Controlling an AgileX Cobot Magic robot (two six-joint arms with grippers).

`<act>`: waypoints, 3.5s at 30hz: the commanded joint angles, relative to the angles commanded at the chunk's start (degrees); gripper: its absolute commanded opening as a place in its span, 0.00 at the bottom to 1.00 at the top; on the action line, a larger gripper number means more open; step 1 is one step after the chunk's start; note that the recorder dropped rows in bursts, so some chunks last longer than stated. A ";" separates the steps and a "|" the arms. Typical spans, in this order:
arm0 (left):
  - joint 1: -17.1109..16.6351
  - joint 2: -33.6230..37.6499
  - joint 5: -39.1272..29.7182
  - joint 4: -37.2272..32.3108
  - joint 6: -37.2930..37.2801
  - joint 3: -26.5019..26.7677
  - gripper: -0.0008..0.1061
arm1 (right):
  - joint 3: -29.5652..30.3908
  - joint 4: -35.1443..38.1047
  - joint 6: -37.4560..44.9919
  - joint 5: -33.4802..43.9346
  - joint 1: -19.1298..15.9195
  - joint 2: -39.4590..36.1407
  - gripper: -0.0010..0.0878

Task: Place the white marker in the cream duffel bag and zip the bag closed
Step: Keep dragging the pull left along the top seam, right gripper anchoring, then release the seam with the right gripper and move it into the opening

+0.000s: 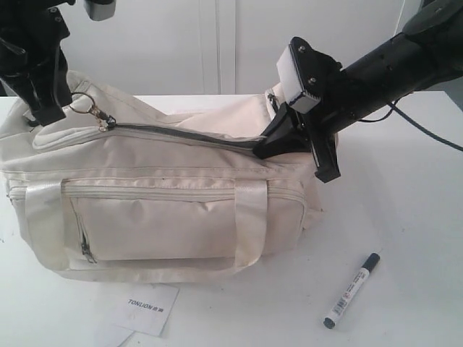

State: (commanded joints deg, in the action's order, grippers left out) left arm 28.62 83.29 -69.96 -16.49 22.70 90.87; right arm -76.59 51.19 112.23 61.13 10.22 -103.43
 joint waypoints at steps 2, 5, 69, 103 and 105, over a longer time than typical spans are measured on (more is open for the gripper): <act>-0.58 -0.23 0.00 0.57 0.00 -0.66 0.01 | 0.00 0.00 0.00 0.00 0.00 0.00 0.01; -0.58 -0.58 0.00 0.81 0.00 -2.32 0.01 | 0.00 0.00 0.00 0.00 0.00 0.00 0.01; -3.53 -2.29 0.00 10.24 -2.01 -4.18 0.01 | -9.44 3.79 -44.12 -4.25 13.62 2.73 0.63; -3.53 -2.29 0.00 8.58 -2.01 -4.18 0.01 | -20.01 -1.00 -37.99 -14.65 23.54 -10.45 0.01; -3.53 -2.29 0.00 7.82 -1.92 -4.18 0.01 | -20.01 -1.00 -37.86 -14.65 23.54 -10.32 0.01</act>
State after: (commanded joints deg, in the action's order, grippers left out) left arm 25.10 81.01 -69.96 -8.67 20.78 86.69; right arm -96.59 50.19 74.37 46.48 33.76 -113.75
